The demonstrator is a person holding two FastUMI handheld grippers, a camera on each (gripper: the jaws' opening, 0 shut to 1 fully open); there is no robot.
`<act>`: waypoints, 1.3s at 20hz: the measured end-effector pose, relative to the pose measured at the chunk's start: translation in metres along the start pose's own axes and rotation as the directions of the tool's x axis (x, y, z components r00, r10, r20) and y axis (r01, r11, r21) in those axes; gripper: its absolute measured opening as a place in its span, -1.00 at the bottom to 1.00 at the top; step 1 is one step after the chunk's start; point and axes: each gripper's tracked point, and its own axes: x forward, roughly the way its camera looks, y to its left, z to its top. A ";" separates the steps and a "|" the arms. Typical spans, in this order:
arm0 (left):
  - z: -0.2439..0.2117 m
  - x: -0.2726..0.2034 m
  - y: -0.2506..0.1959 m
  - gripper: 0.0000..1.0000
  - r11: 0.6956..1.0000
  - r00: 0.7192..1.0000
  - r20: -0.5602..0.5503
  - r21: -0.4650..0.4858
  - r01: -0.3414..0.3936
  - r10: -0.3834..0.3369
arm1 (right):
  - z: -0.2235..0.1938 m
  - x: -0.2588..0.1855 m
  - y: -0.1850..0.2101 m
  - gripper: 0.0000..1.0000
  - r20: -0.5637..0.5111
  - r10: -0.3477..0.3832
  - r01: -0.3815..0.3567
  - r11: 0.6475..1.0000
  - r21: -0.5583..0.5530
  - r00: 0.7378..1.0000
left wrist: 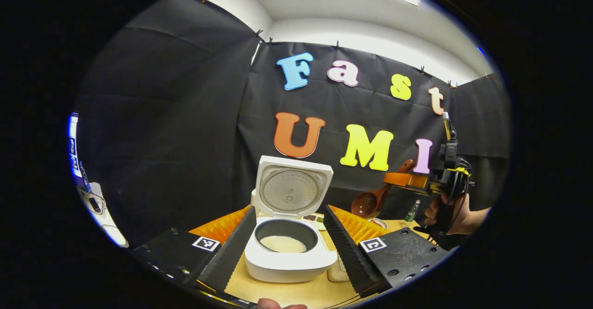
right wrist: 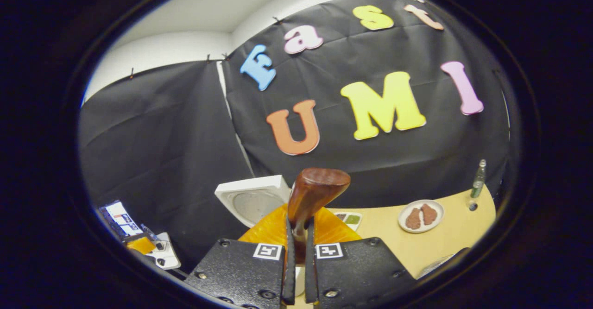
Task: Close the left gripper, press the button to open the rice cooker; take a wooden spoon from the chopstick holder with the right hand, scoop a spoonful of rice and pour it into the rice cooker, then put the wooden spoon back into the chopstick holder.
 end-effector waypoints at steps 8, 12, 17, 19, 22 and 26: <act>0.000 0.007 -0.090 0.88 0.996 0.998 -0.005 0.054 0.067 -0.067 | 0.007 -0.112 -0.149 -0.74 0.044 -0.234 0.230 0.970 0.084 0.971; -0.002 0.010 -0.132 0.88 0.993 0.995 -0.018 0.070 0.097 -0.095 | -0.009 -0.145 -0.213 -0.68 0.027 -0.331 0.325 0.936 0.132 0.943; -0.002 0.015 -0.167 0.88 0.992 0.994 -0.028 0.071 0.103 -0.101 | -0.057 -0.155 -0.268 -0.73 -0.053 -0.401 0.404 0.898 0.174 0.915; -0.005 0.016 -0.174 0.88 0.993 0.995 -0.039 0.073 0.098 -0.095 | -0.080 -0.152 -0.285 -0.68 -0.092 -0.414 0.424 0.887 0.184 0.906; -0.010 0.014 -0.181 0.88 0.993 0.995 -0.057 0.086 0.083 -0.079 | -0.112 -0.141 -0.303 -0.73 -0.139 -0.420 0.441 0.876 0.194 0.897; -0.017 0.011 -0.183 0.88 0.993 0.996 -0.081 0.104 0.058 -0.049 | -0.146 -0.127 -0.317 -0.73 -0.183 -0.420 0.452 0.870 0.200 0.889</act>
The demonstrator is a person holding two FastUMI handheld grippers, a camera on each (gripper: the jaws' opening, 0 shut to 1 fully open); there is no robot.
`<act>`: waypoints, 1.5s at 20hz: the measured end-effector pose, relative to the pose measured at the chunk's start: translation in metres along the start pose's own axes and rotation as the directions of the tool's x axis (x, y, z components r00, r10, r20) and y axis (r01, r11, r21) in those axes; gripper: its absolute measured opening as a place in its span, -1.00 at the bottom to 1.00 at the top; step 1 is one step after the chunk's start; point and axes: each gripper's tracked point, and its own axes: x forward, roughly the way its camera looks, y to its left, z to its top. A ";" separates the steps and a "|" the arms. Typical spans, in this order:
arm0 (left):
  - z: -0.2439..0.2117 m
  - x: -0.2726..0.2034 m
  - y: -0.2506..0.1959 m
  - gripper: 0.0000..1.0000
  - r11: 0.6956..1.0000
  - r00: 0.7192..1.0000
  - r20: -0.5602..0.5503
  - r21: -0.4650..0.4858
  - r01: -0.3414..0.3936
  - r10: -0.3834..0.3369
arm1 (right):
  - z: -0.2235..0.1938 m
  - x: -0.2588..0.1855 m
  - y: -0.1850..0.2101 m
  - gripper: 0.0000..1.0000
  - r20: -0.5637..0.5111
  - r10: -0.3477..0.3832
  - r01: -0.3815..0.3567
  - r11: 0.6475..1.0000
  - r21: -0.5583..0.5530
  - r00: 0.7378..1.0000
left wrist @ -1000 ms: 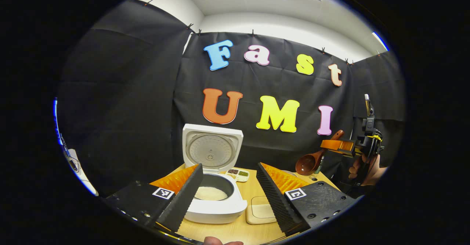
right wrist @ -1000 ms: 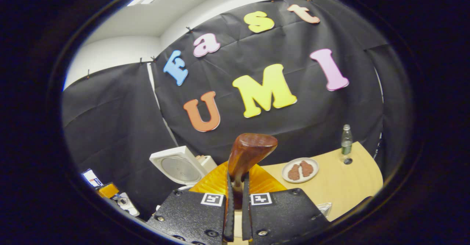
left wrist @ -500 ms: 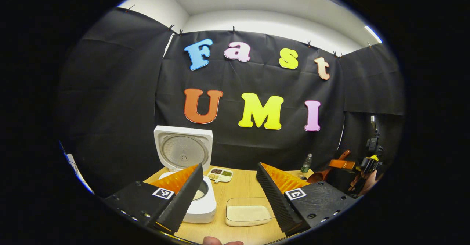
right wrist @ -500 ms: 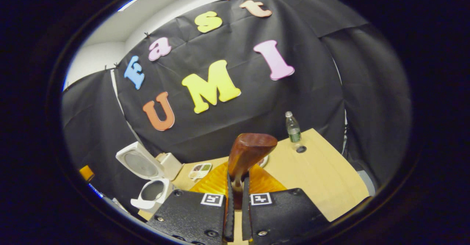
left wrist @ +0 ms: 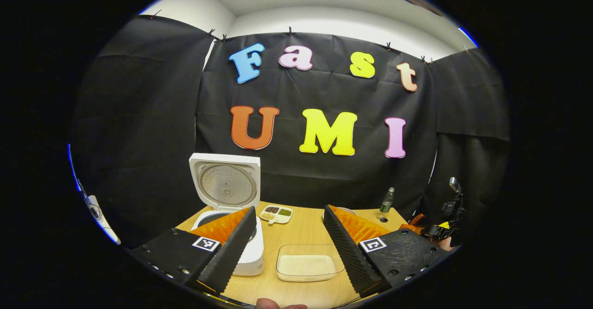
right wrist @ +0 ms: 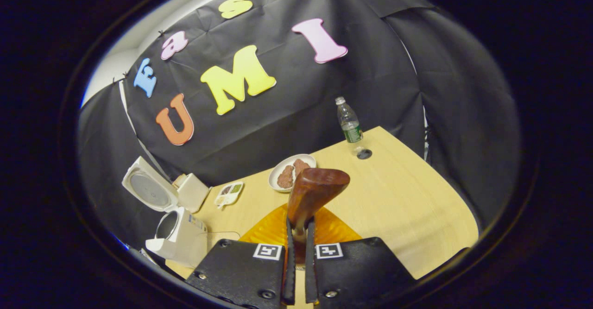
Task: Close the left gripper, press the button to open the rice cooker; take a wooden spoon from the chopstick holder with the right hand, scoop a spoonful of rice and pour it into the rice cooker, then put the wooden spoon back into the chopstick holder.
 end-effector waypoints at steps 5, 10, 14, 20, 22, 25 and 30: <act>0.003 0.001 -0.003 0.88 1.000 1.000 -0.005 0.020 -0.013 0.013 | -0.029 0.029 -0.010 -0.73 -0.044 -0.025 0.024 0.999 -0.035 0.999; 0.002 0.000 -0.001 0.88 0.999 1.000 -0.013 0.027 -0.025 0.025 | -0.045 0.040 -0.013 -0.70 -0.056 -0.039 0.036 0.998 -0.059 0.998; 0.003 0.002 -0.002 0.88 0.999 1.000 -0.013 0.037 -0.009 0.009 | -0.051 0.042 -0.010 -0.63 -0.053 -0.034 0.031 0.998 -0.046 0.998; 0.008 0.009 -0.007 0.89 0.999 0.999 -0.007 0.037 0.038 -0.037 | -0.040 0.029 -0.010 0.42 -0.025 -0.063 0.061 0.995 -0.075 0.998; 0.012 0.012 -0.008 0.89 0.998 0.998 0.003 0.032 0.055 -0.055 | -0.027 0.019 -0.011 0.77 0.005 -0.076 0.076 0.995 -0.068 0.997; 0.016 0.022 0.000 0.88 0.997 0.998 0.013 0.035 0.062 -0.063 | -0.005 -0.006 -0.017 0.85 0.051 -0.110 0.113 0.992 -0.059 0.993; 0.023 0.048 0.027 0.89 0.998 0.998 0.010 0.028 0.061 -0.061 | 0.050 -0.066 -0.003 0.87 0.184 -0.143 0.163 0.982 -0.093 0.972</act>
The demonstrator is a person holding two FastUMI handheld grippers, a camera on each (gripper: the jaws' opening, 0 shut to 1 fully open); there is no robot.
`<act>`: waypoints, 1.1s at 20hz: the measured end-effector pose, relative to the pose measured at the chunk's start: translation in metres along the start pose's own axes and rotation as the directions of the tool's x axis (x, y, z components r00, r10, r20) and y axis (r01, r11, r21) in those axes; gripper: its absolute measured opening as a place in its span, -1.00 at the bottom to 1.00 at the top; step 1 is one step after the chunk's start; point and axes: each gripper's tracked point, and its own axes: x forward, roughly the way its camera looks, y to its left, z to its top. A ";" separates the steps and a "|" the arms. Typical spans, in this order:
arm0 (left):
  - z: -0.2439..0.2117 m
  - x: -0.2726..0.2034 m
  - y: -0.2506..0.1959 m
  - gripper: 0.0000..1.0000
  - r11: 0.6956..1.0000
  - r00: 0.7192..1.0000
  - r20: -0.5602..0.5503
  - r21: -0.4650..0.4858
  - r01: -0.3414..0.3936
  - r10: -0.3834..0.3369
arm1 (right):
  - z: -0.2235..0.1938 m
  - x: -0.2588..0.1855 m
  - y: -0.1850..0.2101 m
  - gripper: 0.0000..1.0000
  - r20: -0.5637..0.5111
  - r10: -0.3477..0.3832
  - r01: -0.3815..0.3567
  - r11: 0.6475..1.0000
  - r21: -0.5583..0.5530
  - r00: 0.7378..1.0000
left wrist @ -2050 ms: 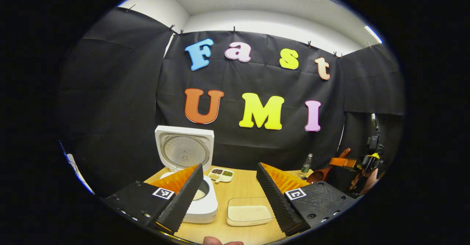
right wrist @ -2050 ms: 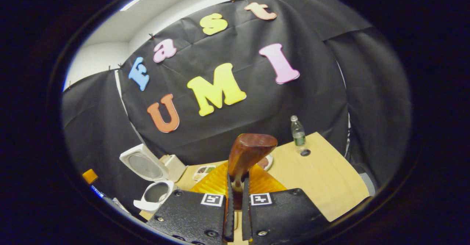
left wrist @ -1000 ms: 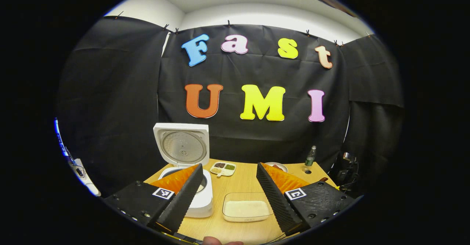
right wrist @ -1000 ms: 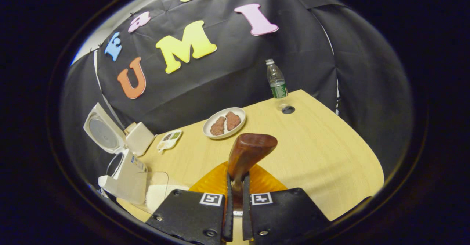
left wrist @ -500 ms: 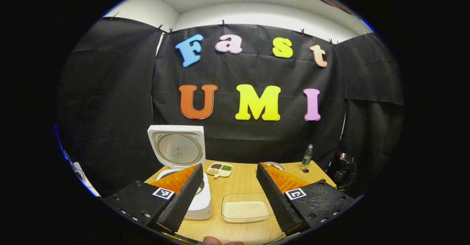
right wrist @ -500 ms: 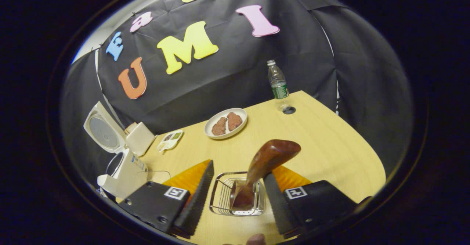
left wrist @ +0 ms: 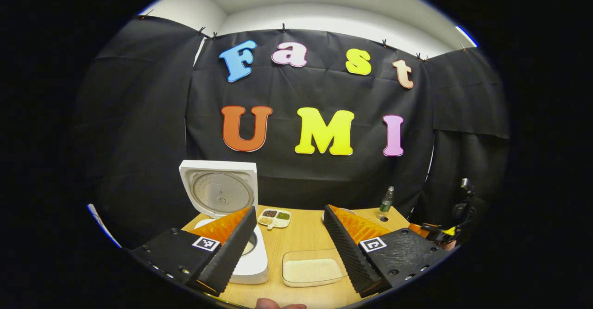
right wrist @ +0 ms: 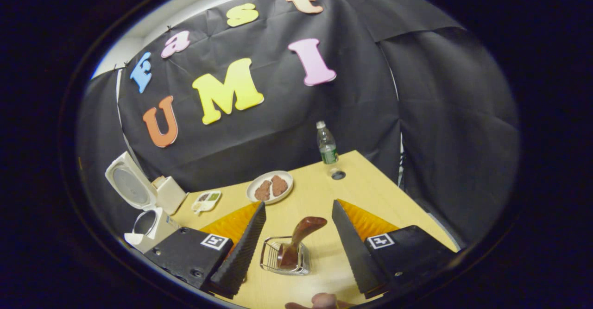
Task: Close the left gripper, press the button to open the rice cooker; take a wooden spoon from the chopstick holder with the right hand, scoop a spoonful of rice and pour it into the rice cooker, then put the wooden spoon back into the chopstick holder.
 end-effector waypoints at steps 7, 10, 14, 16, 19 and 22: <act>0.046 0.045 0.067 0.88 0.999 0.996 0.086 0.031 -0.026 0.024 | 0.064 -0.084 0.047 1.00 0.143 -0.010 0.028 0.991 -0.127 0.990; 0.064 0.076 0.105 0.88 0.997 0.993 0.104 0.054 -0.058 0.052 | 0.072 -0.114 0.063 0.97 0.183 -0.020 0.050 0.986 -0.160 0.983; 0.066 0.123 0.152 0.88 0.994 0.993 0.071 0.043 -0.099 0.096 | 0.062 -0.150 0.067 1.00 0.207 -0.066 0.104 0.979 -0.177 0.976; 0.061 0.149 0.168 0.89 0.993 0.993 0.040 0.042 -0.113 0.111 | 0.048 -0.165 0.061 1.00 0.198 -0.115 0.150 0.974 -0.172 0.973; 0.059 0.186 0.189 0.88 0.986 0.990 0.027 0.086 -0.139 0.137 | 0.027 -0.185 0.052 1.00 0.184 -0.191 0.220 0.963 -0.155 0.964; 0.053 0.223 0.208 0.89 0.985 0.988 -0.009 0.073 -0.156 0.157 | 0.007 -0.196 0.047 1.00 0.154 -0.246 0.265 0.957 -0.119 0.957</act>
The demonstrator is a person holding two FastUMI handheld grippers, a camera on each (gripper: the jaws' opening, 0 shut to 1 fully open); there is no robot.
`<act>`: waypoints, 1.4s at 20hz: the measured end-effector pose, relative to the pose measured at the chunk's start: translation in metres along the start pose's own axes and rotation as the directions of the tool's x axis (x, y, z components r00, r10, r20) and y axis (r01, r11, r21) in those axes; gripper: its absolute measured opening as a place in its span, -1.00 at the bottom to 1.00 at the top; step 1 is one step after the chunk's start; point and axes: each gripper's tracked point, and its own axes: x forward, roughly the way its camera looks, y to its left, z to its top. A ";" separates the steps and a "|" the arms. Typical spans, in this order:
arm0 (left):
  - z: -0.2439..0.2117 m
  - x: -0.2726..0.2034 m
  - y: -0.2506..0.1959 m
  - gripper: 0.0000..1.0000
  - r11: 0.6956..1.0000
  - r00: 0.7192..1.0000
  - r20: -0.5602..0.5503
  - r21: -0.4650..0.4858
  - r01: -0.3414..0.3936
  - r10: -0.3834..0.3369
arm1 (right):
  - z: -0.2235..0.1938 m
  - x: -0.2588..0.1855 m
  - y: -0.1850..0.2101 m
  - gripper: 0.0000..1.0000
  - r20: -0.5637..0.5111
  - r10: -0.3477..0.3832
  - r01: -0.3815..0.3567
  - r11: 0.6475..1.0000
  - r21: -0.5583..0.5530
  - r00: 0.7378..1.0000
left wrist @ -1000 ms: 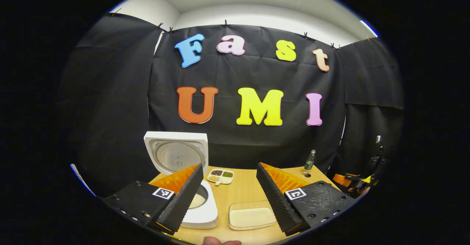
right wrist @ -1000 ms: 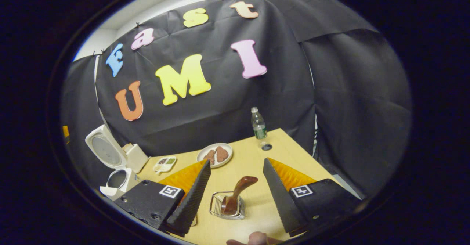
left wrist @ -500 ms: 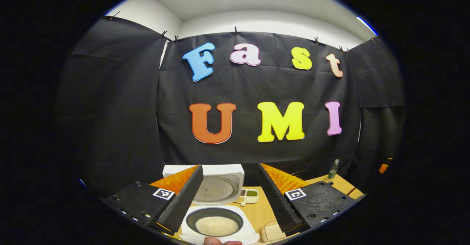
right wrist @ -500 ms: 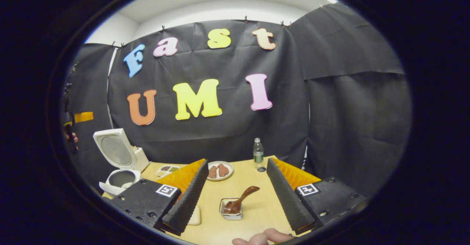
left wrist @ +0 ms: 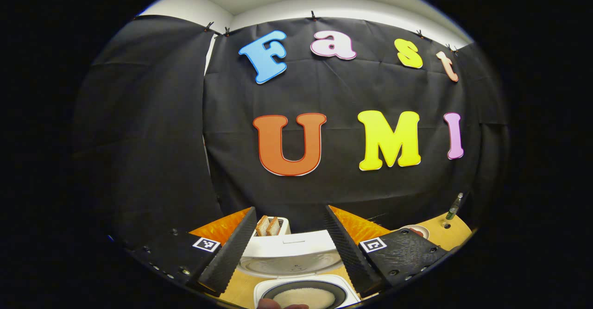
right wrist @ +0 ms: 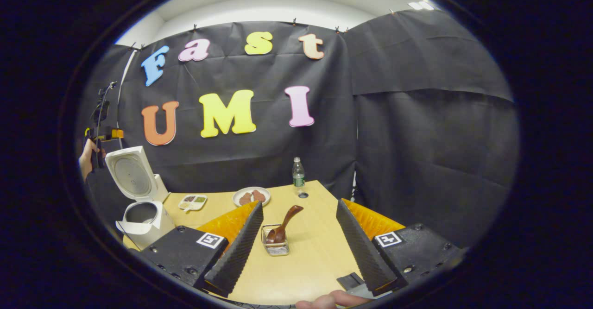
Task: Close the left gripper, press the button to open the rice cooker; take a wooden spoon from the chopstick holder with the right hand, scoop a spoonful of rice and pour it into the rice cooker, then put the wooden spoon back into the chopstick holder.
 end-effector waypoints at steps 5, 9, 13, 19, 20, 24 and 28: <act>-0.031 0.037 0.006 0.89 1.000 0.990 -0.141 -0.022 0.016 -0.019 | -0.009 0.001 0.006 0.99 -0.021 -0.029 0.031 0.997 0.070 0.999; -0.051 0.038 -0.002 0.91 0.996 0.971 -0.227 -0.072 0.054 -0.069 | 0.003 0.009 0.015 1.00 0.012 -0.028 0.027 0.997 0.079 1.000; -0.060 0.025 -0.005 0.94 0.996 0.958 -0.280 -0.085 0.035 -0.058 | 0.002 0.019 0.030 1.00 0.001 0.035 -0.035 0.998 0.059 0.999; -0.087 -0.037 -0.018 0.94 0.994 0.942 -0.330 -0.100 0.032 -0.063 | -0.023 0.032 0.065 0.99 -0.068 0.180 -0.178 0.983 0.035 0.981; -0.097 -0.051 -0.021 0.94 0.994 0.934 -0.352 -0.108 0.034 -0.070 | -0.029 0.031 0.073 1.00 -0.087 0.207 -0.204 0.978 0.037 0.975; -0.145 -0.099 -0.034 0.92 0.982 0.894 -0.437 -0.189 0.018 -0.100 | -0.047 0.026 0.097 1.00 -0.141 0.291 -0.289 0.957 0.037 0.946; -0.197 -0.129 -0.044 0.94 0.974 0.842 -0.527 -0.227 -0.010 -0.114 | -0.060 0.022 0.104 1.00 -0.190 0.326 -0.323 0.945 0.050 0.926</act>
